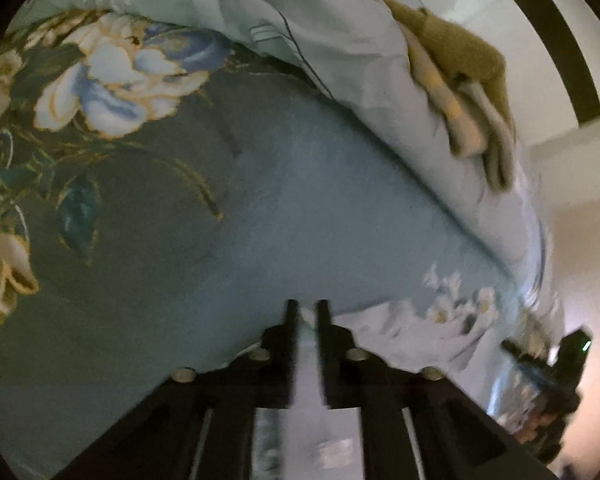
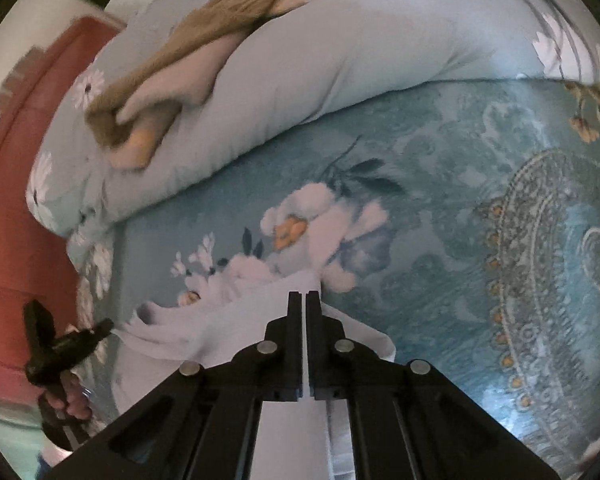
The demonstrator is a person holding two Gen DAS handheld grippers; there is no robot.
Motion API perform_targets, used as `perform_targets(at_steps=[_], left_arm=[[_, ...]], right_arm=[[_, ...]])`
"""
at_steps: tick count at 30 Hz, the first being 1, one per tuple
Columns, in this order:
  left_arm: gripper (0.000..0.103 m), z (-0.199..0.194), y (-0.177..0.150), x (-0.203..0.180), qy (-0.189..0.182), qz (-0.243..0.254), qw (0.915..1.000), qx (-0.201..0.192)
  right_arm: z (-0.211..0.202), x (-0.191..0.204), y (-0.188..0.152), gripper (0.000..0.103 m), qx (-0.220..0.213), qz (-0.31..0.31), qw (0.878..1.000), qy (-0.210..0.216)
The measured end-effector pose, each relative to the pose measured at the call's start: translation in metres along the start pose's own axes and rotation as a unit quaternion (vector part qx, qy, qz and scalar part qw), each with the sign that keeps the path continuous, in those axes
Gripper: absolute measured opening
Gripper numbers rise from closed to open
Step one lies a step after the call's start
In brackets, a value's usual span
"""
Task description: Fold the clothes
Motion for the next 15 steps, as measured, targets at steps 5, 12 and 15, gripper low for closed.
perform_targets(at_steps=[5,12,15], left_arm=[[0.057,0.005,-0.011,-0.002,-0.003,0.049,0.9987,0.015],[0.064,0.004,-0.015,-0.001,-0.06,0.036,0.9974,0.019],[0.068,-0.009,-0.016,0.006,-0.074,0.034,0.9967,0.007]], right_arm=[[0.013,-0.005,-0.005,0.014,0.019,0.011,1.0,-0.006],[0.018,0.004,-0.007,0.015,0.021,0.015,1.0,0.006],[0.021,0.007,-0.006,0.015,0.027,0.009,1.0,0.004]])
Point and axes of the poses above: each gripper's, at about its wrist camera, not at the fingertips, and z roughly the way its jaws point, x to its left, y to its top, the point moved 7 cm from there along z, roughly the way its jaws point, and after that the axes turned 10 degrees about -x, right-handed, at the moved point
